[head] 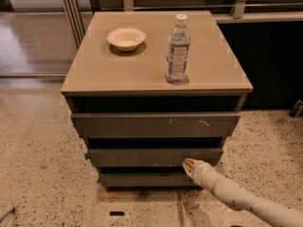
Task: Close middle drawer
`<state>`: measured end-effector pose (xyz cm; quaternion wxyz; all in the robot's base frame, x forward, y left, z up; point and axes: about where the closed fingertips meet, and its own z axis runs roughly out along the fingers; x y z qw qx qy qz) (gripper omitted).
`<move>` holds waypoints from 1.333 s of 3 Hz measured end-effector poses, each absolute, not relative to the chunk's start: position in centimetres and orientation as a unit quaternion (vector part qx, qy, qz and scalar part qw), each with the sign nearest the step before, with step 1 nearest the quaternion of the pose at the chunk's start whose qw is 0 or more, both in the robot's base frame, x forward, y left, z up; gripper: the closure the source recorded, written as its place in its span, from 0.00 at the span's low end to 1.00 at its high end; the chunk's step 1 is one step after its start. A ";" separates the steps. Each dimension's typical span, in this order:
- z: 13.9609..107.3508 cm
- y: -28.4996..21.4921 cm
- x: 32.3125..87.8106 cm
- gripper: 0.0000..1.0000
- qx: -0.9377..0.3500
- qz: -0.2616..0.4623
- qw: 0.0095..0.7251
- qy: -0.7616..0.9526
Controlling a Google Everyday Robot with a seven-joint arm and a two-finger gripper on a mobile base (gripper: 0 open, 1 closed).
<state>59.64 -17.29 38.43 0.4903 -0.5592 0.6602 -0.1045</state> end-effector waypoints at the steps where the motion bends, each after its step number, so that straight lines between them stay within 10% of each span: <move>1: 38.5 -16.4 57.5 1.00 -0.589 -0.046 0.448 0.671; 4: 41.5 -17.2 53.1 1.00 -0.652 0.076 0.339 0.674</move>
Offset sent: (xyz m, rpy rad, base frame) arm -0.0994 0.0021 0.0351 -0.0239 0.5666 0.3355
